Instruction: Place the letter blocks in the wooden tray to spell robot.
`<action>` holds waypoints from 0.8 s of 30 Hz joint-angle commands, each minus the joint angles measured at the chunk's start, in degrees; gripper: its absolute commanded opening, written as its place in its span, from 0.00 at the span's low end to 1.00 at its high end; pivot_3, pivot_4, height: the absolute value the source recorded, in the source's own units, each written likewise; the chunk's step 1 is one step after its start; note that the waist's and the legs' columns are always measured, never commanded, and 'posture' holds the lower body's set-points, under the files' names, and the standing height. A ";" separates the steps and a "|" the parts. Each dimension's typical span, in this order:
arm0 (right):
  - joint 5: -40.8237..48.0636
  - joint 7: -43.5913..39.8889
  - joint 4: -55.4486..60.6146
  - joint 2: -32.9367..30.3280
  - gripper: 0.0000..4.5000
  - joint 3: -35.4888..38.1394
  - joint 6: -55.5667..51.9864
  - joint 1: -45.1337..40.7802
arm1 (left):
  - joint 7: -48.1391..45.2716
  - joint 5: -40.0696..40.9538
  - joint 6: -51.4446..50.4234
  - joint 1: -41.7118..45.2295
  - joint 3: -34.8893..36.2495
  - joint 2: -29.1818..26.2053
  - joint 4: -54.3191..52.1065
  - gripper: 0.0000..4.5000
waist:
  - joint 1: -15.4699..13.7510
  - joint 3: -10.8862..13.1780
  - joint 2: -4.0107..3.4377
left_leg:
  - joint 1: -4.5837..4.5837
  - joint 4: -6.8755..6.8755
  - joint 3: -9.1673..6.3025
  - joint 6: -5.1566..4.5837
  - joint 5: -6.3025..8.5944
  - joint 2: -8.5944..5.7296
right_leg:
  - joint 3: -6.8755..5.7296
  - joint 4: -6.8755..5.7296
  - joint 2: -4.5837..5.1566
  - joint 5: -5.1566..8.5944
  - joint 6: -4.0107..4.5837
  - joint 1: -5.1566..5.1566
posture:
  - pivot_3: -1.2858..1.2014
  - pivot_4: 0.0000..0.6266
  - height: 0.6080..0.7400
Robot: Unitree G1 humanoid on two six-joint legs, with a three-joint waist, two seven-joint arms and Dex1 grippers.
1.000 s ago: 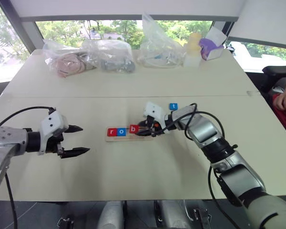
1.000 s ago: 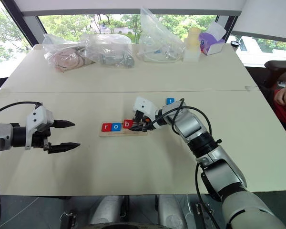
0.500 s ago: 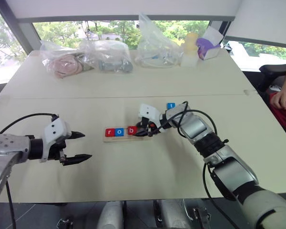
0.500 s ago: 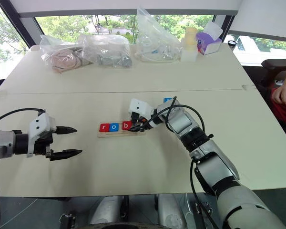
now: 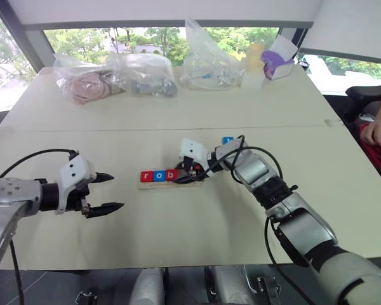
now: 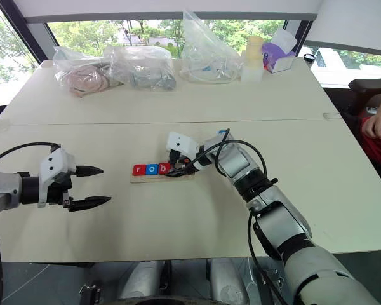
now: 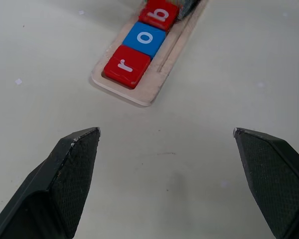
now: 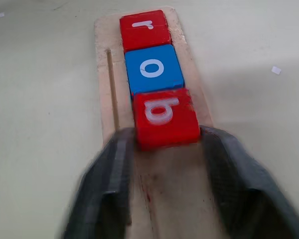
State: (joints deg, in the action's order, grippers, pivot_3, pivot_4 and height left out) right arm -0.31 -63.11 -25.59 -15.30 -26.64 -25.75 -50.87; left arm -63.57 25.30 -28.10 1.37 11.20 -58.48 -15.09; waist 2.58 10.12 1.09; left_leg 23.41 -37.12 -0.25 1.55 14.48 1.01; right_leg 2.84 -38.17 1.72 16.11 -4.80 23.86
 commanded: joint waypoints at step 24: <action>5.09 33.93 39.97 -1.11 0.99 26.86 -28.69 24.00 | 7.64 12.93 -13.23 12.75 -1.21 7.96 -9.56 1.00 | 0.10 -0.03 0.03 | 0.01 0.05 -0.10 0.01 0.00 -0.01 | 0.03 -0.03 -0.06 0.00 0.00 -0.01 | 0.52 0.24 0.96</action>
State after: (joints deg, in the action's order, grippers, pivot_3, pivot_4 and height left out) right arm 3.85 -30.99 9.46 -16.60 -0.72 -54.48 -27.94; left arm -55.95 36.93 -41.07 12.93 10.45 -50.73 -23.65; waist 2.68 10.09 1.13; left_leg 23.42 -37.07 -0.35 1.56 14.48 1.00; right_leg 2.87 -38.21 1.60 16.11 -4.80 23.86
